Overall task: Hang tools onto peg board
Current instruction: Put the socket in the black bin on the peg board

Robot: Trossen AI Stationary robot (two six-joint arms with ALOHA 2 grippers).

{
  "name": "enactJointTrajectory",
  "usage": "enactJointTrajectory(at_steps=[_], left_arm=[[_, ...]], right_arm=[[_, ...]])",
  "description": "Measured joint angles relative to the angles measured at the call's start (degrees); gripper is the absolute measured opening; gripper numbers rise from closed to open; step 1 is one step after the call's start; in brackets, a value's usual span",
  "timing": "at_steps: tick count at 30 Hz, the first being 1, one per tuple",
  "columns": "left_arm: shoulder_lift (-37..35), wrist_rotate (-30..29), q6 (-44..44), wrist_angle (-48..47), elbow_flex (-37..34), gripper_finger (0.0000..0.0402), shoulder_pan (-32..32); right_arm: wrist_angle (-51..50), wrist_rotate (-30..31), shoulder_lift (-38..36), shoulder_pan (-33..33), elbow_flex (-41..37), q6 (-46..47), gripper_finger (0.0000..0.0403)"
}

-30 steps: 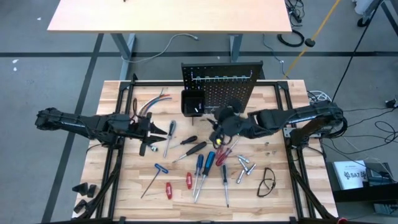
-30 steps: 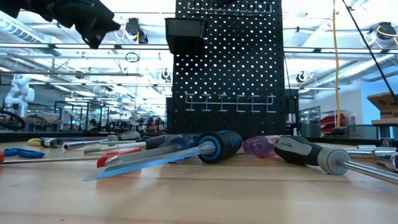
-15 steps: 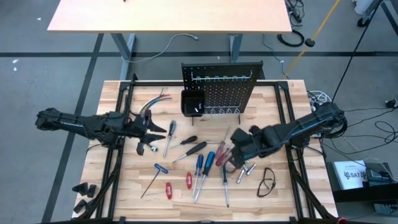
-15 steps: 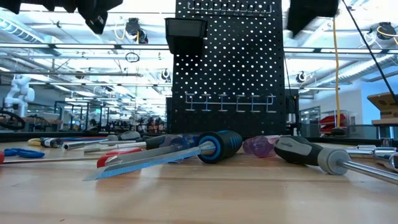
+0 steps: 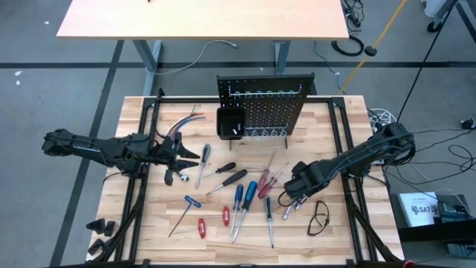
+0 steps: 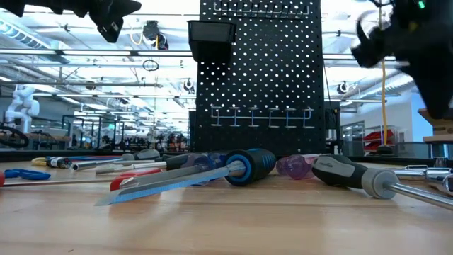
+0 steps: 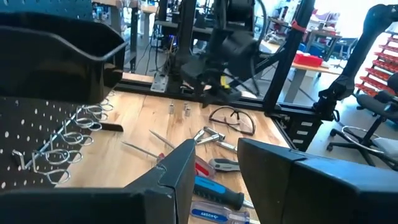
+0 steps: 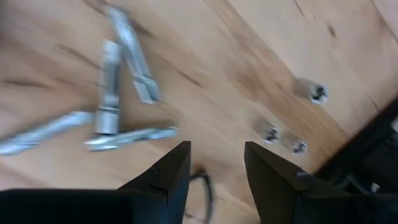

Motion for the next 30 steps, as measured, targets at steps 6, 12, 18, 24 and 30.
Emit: enactJointTrajectory(at_steps=[6,12,18,24,30], left_arm=[[1.18,0.00,-0.04,0.07,0.00,0.0127,-0.69],[2.00,0.02,-0.02,0.09,0.00,0.0127,-0.72],[2.13,0.02,0.00,0.14,0.00,0.0127,-0.72],[2.13,0.03,0.00,0.10,0.00,0.0127,-0.72],[2.13,0.04,0.00,0.12,0.00,0.0127,-0.72]], right_arm=[[2.14,-3.30,-4.04,-2.33,-9.15,-0.86,0.0144],[7.56,-3.18,-11.31,-4.21,-16.11,-1.16,0.0144],[13.00,-3.01,-16.14,-4.71,-21.41,0.00,0.0144],[15.56,-3.02,-16.62,-4.71,-25.51,1.45,0.0144],[18.46,-3.04,-16.62,-4.69,-28.08,1.47,0.0144]])
